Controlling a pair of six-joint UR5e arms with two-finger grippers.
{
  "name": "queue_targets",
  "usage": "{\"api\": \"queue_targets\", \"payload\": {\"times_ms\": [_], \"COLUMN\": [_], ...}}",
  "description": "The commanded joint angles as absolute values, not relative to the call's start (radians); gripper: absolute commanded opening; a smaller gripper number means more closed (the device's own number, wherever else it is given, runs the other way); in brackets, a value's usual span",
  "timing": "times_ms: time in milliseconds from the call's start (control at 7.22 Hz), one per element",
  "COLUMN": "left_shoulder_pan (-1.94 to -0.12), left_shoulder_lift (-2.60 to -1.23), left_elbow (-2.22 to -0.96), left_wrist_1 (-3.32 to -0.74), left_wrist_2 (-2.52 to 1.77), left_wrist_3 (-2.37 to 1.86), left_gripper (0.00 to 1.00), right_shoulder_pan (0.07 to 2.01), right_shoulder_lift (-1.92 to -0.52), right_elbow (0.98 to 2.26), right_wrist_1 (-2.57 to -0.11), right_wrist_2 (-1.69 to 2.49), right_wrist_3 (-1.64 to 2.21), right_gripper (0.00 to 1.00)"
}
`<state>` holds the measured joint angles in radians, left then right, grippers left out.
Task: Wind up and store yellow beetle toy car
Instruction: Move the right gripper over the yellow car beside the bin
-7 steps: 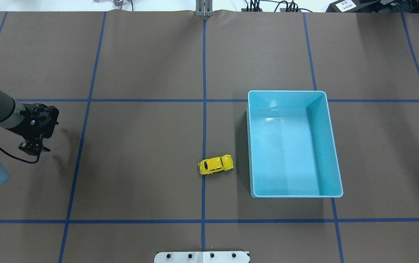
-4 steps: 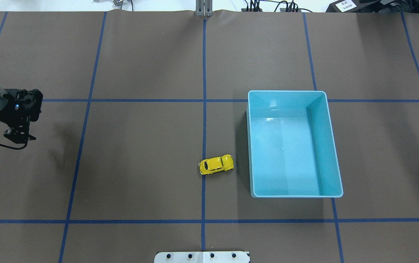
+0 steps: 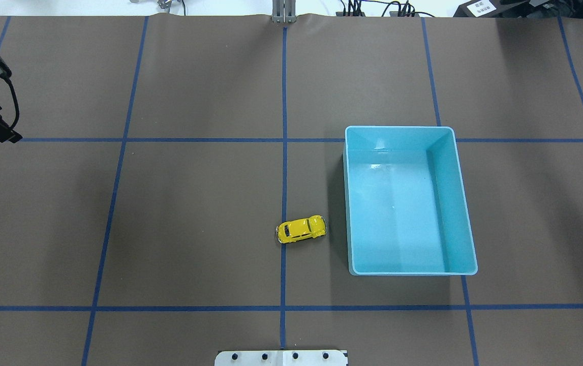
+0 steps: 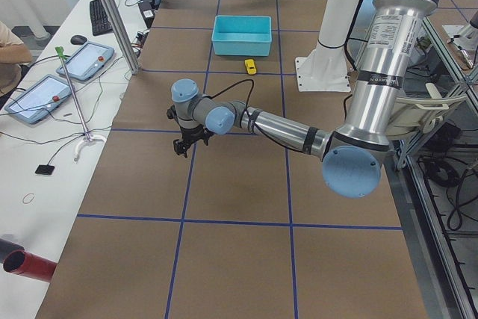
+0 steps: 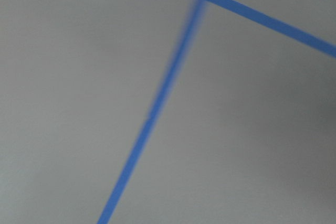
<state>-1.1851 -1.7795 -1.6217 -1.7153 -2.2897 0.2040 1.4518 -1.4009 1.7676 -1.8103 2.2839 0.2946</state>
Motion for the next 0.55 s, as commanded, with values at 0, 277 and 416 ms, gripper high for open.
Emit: {"api": "queue_targets", "payload": {"times_ms": [0,277,416], "left_shoulder_pan": [-1.308,-1.415,-1.49], "left_shoulder_lift": [-1.749,-1.654,-1.641], "left_elbow": [-1.617,-1.611,-1.606], "left_wrist_1": [-1.669,-1.623,-1.618], "left_wrist_2": [-2.431,-2.427,-2.422], "left_wrist_3": [0.04,0.046,0.038], "left_gripper": [1.0,1.0,1.0], "right_shoulder_pan": [1.236,1.1,1.06], "right_shoulder_lift": [-1.174,-1.073,-1.042], "right_elbow": [1.756,1.793,1.834], "right_wrist_1": [-1.902,-1.898,-1.884], "right_wrist_2": [2.182,2.172,2.168], "right_wrist_3": [0.478,0.561,0.563], "right_gripper": [1.0,1.0,1.0]}}
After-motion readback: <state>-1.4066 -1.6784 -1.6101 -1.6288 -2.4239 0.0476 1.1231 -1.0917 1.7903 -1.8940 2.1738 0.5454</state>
